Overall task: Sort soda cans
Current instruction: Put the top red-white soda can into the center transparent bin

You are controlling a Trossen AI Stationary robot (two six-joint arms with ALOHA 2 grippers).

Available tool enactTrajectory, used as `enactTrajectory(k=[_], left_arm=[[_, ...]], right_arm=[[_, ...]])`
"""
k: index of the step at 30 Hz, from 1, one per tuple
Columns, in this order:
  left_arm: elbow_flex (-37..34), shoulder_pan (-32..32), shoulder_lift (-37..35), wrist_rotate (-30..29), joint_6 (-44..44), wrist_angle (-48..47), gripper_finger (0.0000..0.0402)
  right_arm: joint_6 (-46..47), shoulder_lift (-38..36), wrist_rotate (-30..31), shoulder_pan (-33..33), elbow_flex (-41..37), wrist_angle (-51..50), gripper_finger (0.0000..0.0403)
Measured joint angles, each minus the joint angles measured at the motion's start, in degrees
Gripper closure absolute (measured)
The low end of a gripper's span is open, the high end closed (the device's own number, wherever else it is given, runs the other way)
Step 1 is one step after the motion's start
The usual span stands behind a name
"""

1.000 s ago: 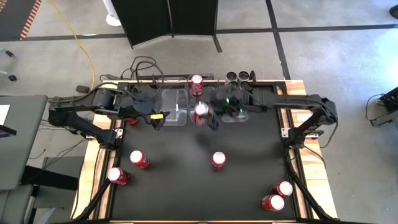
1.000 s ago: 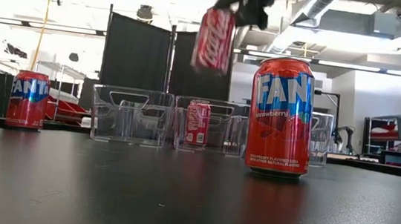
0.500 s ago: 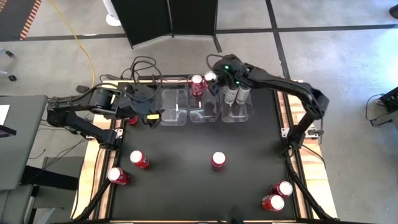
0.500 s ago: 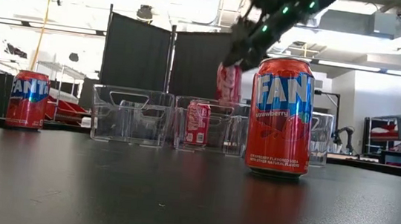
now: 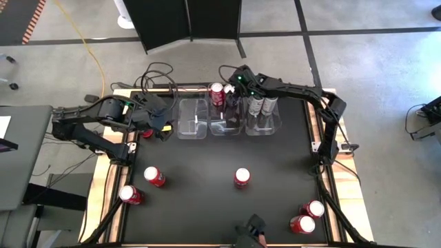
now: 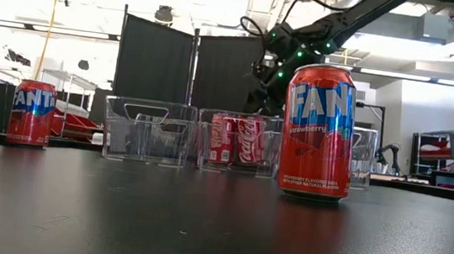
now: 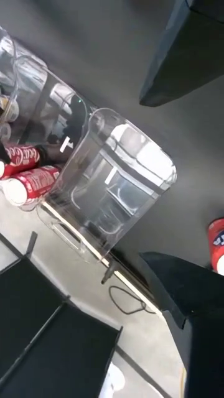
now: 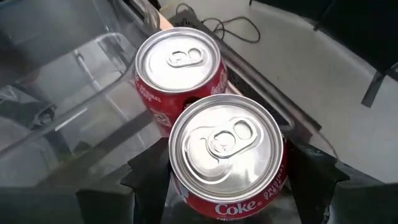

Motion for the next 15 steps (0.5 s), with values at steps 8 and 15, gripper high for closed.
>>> enactTrajectory(k=[8,15], left_arm=[[0.00,0.00,0.00,-2.51,1.02,0.07,0.0006],[0.00,0.00,0.00,-3.03,1.03,0.53,0.0006]], right_arm=[[0.47,0.05,-0.13,-0.52,-0.01,-0.07,0.0124],[1.00,0.05,-0.39,-0.47,-0.03,0.40,0.0057]])
